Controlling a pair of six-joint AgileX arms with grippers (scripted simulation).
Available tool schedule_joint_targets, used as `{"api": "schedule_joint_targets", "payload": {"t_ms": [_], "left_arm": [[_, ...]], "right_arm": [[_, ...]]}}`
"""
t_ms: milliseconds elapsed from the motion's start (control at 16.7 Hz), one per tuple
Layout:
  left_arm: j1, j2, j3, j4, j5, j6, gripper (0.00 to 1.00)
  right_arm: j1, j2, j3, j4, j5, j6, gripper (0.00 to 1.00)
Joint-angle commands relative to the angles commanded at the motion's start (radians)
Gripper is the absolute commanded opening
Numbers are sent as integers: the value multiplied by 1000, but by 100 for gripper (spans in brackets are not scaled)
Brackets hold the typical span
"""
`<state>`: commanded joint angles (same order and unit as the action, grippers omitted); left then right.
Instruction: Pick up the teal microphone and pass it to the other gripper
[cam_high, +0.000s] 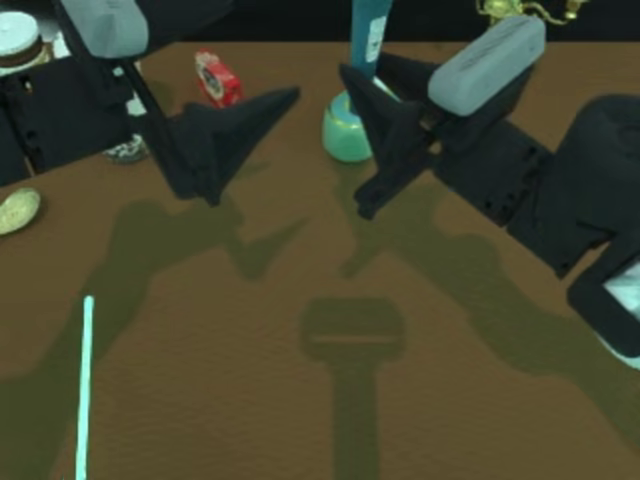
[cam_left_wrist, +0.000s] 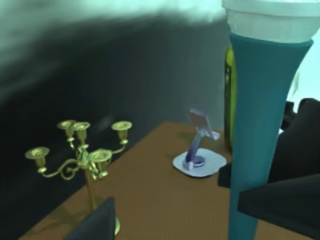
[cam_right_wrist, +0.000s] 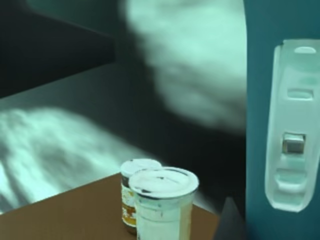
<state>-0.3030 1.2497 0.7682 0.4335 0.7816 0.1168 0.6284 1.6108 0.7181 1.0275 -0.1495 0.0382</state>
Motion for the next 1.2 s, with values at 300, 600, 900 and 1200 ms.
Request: {"api": "schedule_joint_targets", "payload": {"t_ms": [300,600,900,1200], "left_arm": [[-41,65,51,16,-40,-2,100],[-163,251,197,61,-159,-8,100],[-214,321,253,78,-209,-10,100],[-214,321,253,78,-209,-10,77]], "right_arm": [[0,0,0,0,0,0,0],[0,0,0,0,0,0,0],[0,0,0,0,0,0,0],[0,0,0,0,0,0,0]]}}
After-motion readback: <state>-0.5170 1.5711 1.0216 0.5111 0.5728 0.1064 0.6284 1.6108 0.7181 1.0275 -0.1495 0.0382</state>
